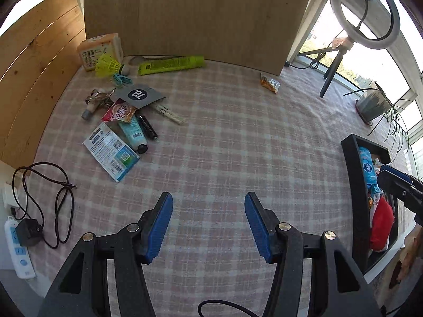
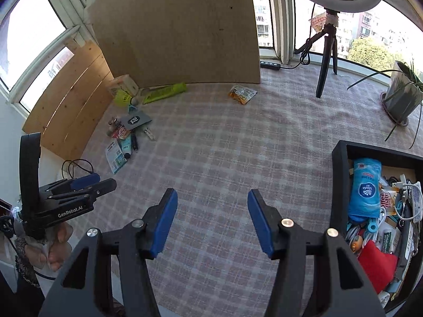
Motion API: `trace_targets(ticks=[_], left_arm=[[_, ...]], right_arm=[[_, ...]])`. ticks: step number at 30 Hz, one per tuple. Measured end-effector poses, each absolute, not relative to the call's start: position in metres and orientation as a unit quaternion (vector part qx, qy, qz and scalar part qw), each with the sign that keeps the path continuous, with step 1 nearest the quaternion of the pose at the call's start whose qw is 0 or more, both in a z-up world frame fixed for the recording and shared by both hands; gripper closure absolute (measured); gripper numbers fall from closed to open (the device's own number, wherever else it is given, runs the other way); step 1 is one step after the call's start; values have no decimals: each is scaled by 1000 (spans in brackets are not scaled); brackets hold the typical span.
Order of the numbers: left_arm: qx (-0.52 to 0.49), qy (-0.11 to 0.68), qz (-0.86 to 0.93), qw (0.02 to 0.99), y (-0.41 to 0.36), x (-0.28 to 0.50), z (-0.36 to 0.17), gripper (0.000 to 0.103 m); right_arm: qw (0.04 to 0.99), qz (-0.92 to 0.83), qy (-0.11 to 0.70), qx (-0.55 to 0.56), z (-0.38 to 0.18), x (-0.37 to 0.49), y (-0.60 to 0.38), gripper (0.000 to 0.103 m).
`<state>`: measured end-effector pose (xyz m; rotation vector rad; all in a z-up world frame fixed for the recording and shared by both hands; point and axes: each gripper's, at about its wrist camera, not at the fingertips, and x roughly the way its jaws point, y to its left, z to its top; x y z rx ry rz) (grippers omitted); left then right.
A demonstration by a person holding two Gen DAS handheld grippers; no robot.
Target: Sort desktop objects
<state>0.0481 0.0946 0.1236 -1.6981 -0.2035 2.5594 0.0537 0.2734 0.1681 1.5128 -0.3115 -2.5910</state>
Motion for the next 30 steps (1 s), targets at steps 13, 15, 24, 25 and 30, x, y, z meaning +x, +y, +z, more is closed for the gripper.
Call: trace_targets(ticks=[13, 15, 24, 25, 30], left_arm=[[-560, -58, 827, -21, 18, 71, 94, 42], [-561, -58, 825, -20, 15, 75, 92, 42], [-551, -38, 833, -8, 16, 92, 88, 37], [-551, -39, 833, -2, 17, 93, 87, 37], [-548, -40, 835, 15, 24, 97, 89, 36]], right_arm=[[29, -868, -109, 484, 134, 54, 202, 48], [11, -872, -119, 475, 131, 60, 201, 48], [-45, -872, -122, 472, 111, 87, 202, 48], [-48, -871, -124, 474, 108, 89, 203, 48], [-56, -866, -129, 481, 101, 98, 205, 48]])
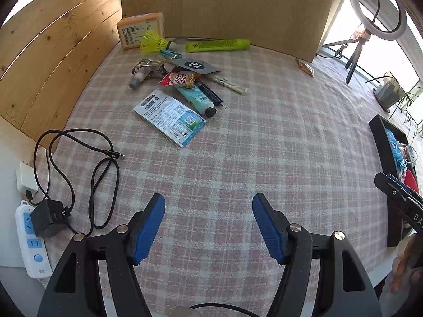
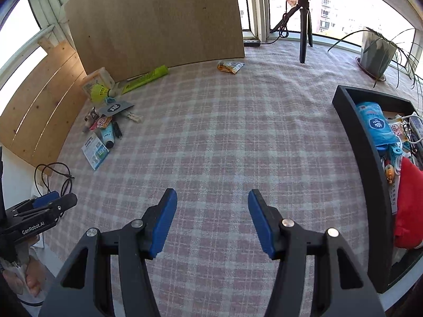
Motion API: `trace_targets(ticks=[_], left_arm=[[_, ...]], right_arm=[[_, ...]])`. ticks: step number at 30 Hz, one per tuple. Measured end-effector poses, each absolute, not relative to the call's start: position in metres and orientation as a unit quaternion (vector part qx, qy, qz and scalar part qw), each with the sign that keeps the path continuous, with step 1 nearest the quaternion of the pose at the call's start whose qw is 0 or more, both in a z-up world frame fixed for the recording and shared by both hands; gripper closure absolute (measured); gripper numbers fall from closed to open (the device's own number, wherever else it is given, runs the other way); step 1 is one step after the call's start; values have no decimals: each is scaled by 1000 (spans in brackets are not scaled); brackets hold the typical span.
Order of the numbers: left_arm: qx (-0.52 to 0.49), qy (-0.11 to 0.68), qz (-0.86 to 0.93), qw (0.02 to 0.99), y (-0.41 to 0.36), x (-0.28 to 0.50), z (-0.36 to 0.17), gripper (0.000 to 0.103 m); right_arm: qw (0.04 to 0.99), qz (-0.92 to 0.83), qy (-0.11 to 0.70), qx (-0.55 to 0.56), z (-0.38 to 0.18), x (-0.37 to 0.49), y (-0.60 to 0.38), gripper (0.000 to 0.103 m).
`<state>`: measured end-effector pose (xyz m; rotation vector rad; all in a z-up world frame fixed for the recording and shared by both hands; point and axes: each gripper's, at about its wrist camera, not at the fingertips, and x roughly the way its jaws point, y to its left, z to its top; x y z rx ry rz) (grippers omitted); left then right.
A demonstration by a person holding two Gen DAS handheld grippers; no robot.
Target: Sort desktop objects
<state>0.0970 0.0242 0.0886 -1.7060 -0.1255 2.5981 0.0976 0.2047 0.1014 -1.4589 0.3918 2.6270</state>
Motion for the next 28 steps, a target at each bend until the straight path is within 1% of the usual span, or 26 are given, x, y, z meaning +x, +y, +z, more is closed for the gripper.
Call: trace_targets(ticks=[9, 11, 13, 28], left_arm=[[-543, -43, 838, 23, 34, 101, 92, 36], [-541, -41, 840, 23, 37, 101, 93, 32], [-536, -35, 843, 22, 39, 102, 94, 31], [-550, -50, 834, 20, 37, 95, 79, 31]], right_arm=[[61, 862, 133, -485, 98, 104, 209, 48], [60, 862, 132, -486, 97, 104, 209, 48], [59, 861, 132, -487, 96, 104, 209, 48], [57, 853, 128, -503, 78, 97, 204, 48]])
